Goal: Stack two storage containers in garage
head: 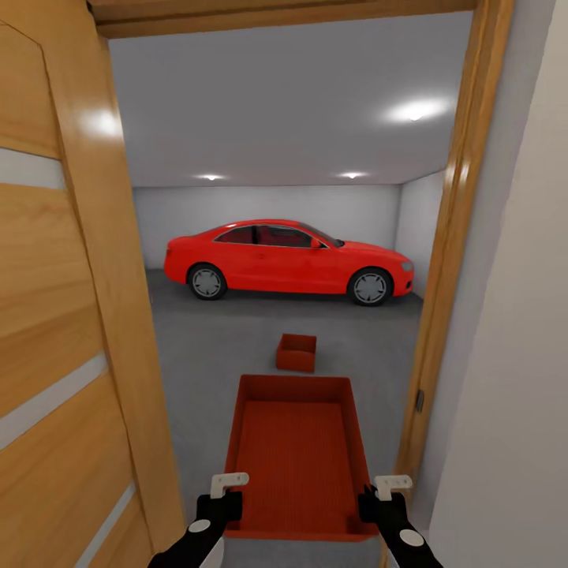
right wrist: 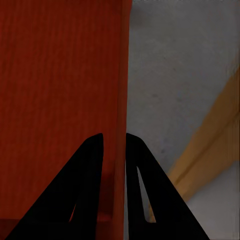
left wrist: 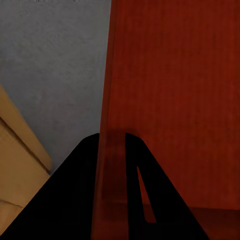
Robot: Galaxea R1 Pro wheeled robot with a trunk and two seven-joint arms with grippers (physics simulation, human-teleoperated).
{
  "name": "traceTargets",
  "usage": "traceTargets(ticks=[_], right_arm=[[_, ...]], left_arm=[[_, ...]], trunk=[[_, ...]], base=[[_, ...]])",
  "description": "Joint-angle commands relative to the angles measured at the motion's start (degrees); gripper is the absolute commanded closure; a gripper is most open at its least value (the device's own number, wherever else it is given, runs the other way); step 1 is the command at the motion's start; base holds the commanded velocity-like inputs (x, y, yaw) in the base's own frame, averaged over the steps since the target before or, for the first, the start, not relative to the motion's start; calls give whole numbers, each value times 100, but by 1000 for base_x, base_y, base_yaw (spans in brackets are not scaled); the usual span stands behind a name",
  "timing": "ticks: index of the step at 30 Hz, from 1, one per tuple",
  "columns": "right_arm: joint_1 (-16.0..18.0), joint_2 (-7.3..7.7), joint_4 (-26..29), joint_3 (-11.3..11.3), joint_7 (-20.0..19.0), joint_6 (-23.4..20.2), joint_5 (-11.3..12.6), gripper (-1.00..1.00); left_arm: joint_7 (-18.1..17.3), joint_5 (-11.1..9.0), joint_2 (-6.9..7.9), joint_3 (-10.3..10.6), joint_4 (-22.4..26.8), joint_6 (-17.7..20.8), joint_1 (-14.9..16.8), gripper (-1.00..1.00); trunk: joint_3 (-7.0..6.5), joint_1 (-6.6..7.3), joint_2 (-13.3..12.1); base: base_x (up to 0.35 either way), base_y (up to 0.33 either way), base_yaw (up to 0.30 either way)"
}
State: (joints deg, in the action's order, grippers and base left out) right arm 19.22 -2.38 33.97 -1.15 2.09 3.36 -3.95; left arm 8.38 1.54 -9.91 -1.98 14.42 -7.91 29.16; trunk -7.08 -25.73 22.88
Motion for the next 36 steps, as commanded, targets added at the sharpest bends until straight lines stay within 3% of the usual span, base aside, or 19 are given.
traceTargets(ticks=[1,9,36], right_arm=[[-6,-4,-13,167,-7,16,-27,100],[-6,-6,-13,167,-7,16,-27,100],[-6,-2,-13,167,-7,18,-27,100]], left_arm=[[-13,22,-9,-90,237,-9,10,100],[-25,21,-9,-92,237,-9,6,100],[-30,21,-9,-92,237,-17,6,100]], trunk=[[3,-5,4],[3,-5,4],[-7,-5,4]], base=[[319,0,0],[275,0,0],[5,23,-16]])
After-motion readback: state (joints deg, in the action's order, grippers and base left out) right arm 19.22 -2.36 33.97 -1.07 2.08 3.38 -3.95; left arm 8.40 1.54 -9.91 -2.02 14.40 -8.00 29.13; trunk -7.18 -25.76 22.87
